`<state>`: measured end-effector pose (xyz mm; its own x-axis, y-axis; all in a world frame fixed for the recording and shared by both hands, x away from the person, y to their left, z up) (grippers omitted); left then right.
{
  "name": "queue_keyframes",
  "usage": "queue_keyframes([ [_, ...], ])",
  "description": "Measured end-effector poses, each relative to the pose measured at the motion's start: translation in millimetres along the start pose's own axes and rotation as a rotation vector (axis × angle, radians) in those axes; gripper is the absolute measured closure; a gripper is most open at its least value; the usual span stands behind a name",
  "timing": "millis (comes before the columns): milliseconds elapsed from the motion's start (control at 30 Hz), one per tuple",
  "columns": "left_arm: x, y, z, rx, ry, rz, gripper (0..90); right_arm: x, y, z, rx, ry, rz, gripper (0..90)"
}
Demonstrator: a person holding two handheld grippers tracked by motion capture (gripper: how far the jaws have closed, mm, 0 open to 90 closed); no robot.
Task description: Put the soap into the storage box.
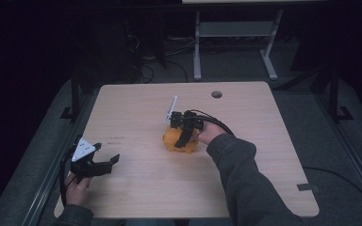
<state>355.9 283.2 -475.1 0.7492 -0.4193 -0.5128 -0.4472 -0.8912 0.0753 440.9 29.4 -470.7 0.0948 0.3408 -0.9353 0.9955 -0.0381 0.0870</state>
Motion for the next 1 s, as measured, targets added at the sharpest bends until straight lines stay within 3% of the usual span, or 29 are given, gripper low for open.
queue_keyframes([
  [333, 0.5, 0.3, 0.2, 0.002, 0.000, 0.000, 14.1, 1.2, -0.5, -0.9, 0.021, 0.027, 0.009, 18.1],
  [1000, 0.7, 0.7, 0.6, 0.005, -0.006, -0.001, 14.1, -20.2, -0.3, 6.4, 0.065, 0.094, 0.028, 17.4],
])
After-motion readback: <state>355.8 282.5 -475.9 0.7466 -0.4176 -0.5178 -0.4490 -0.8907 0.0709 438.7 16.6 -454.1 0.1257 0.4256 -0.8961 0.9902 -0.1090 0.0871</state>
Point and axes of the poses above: each handheld gripper's, and its own axes: x roughly forward along the jaws, z roughly out of its underside, y roughly to its right, the point moved 9 cm from there along x, roughly forward along the jaws, and after that the axes turned 8 degrees about -x, right-handed, at the moved point
